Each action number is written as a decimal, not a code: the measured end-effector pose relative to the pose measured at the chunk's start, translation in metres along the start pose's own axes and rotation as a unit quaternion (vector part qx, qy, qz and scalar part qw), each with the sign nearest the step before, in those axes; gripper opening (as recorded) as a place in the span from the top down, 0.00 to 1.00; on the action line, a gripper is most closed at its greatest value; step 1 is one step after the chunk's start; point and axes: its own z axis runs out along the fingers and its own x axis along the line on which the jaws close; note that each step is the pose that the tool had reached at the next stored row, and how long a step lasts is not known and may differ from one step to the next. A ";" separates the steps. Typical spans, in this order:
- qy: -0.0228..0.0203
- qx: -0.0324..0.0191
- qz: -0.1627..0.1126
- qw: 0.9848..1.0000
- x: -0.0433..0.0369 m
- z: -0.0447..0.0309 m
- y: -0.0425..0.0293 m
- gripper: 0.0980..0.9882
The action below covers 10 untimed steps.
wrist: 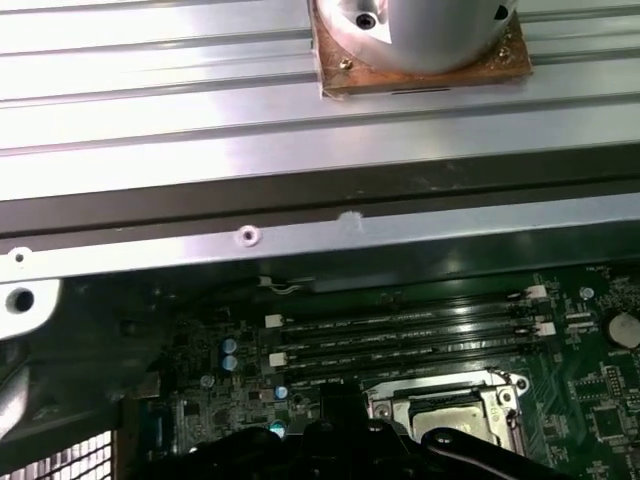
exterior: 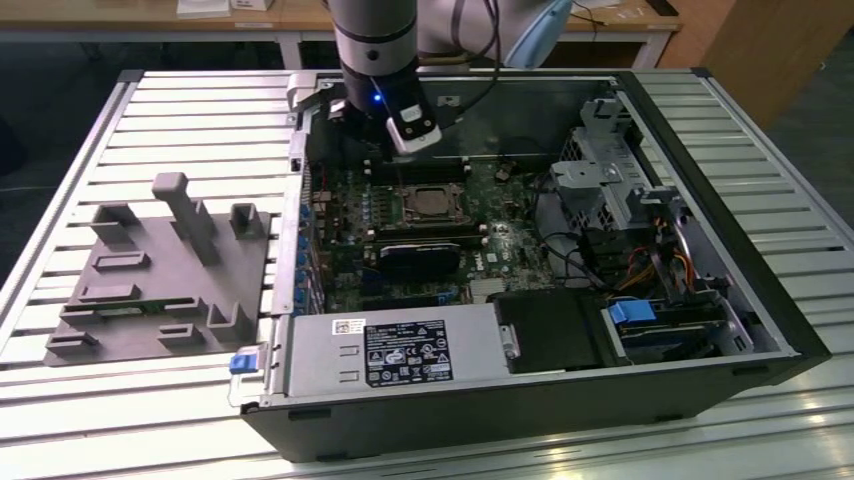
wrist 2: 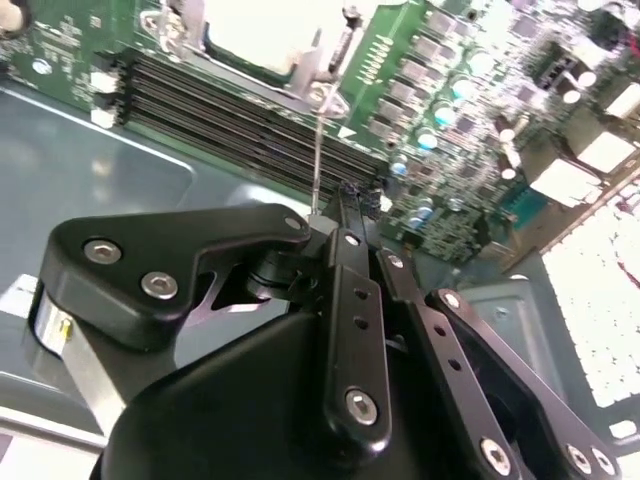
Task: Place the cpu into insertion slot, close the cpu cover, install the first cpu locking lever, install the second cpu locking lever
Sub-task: 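Install the first cpu locking lever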
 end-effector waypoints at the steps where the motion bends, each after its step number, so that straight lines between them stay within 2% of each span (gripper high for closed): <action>1: 0.000 0.000 0.000 1.000 -0.0030 0.0004 0.0004 1.00; 10: 0.001 0.000 0.000 1.000 -0.0360 0.0040 0.0044 1.00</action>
